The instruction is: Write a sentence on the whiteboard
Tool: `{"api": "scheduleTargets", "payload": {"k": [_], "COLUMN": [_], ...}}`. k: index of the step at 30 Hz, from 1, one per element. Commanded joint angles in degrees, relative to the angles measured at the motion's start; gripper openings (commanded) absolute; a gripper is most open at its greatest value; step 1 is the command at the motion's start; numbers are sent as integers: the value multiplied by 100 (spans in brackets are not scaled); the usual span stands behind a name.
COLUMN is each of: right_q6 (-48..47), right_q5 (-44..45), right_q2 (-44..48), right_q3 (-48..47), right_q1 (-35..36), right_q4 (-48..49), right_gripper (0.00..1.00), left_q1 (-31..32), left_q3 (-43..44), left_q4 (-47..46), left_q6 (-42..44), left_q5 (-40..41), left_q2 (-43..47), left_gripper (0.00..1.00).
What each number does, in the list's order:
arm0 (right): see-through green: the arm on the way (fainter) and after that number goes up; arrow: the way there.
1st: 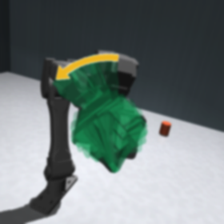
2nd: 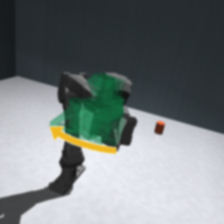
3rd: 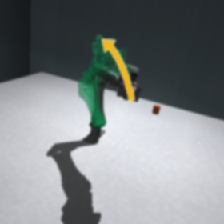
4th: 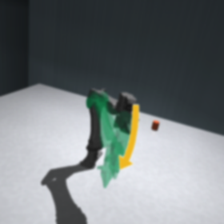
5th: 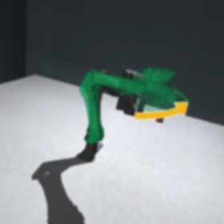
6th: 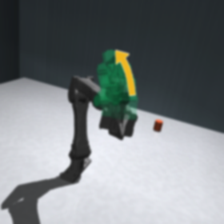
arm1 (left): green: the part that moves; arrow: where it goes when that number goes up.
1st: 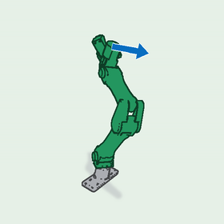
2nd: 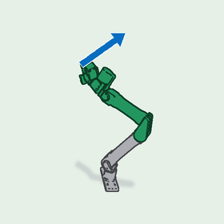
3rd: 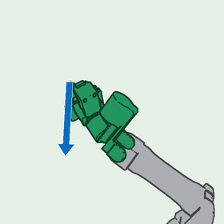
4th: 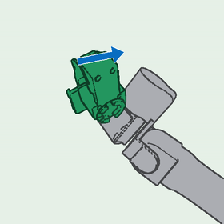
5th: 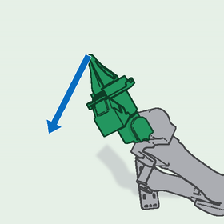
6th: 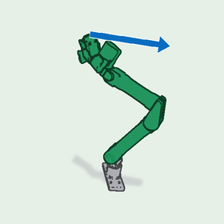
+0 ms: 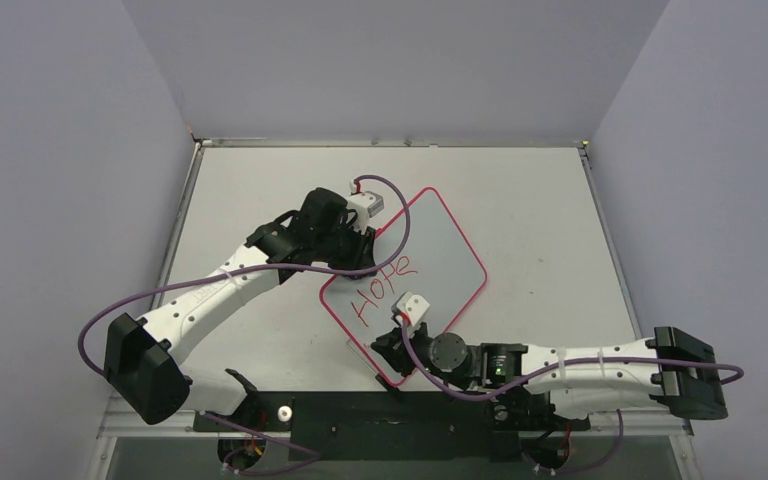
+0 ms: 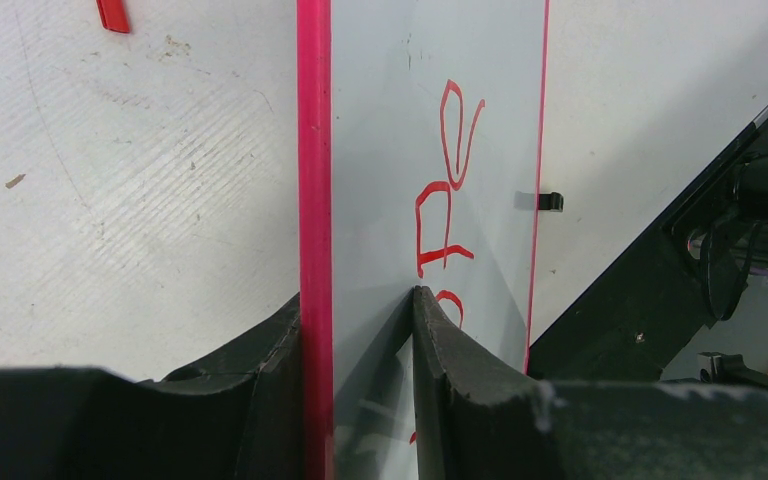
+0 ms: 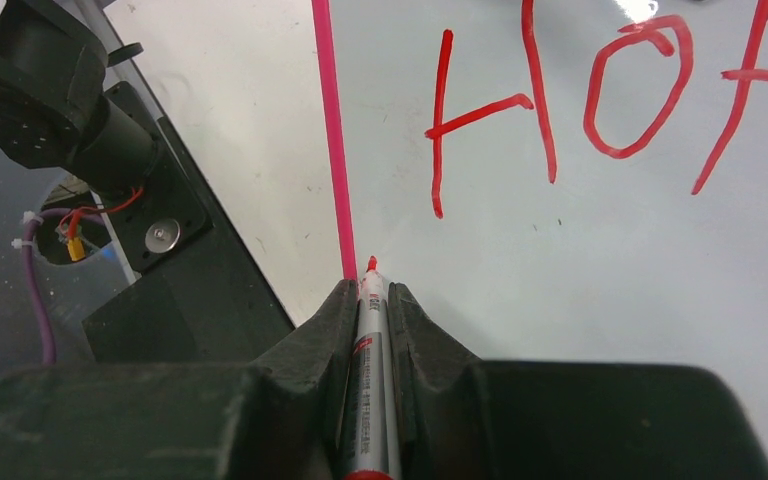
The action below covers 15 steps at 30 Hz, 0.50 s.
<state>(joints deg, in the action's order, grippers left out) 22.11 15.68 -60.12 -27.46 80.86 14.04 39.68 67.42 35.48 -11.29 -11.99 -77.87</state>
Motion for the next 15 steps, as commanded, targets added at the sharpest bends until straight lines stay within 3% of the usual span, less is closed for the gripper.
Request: {"api": "scheduleTargets", "payload": {"k": [1,15], "right_q6": [190,591], "right_q5": [115,321], "right_q2": [117,339], "right_q3": [149,481], "right_q1": [103,388], "right_q4": [-168,-568], "right_gripper": [0,0], "left_q1": [61,66], "left_q3": [-190,-189], "left_q4": [472,472], "left_q6": [943,948], "left_q5": [1348,1357], "left_q2": [-203,-214], "left_gripper": [0,0]}}
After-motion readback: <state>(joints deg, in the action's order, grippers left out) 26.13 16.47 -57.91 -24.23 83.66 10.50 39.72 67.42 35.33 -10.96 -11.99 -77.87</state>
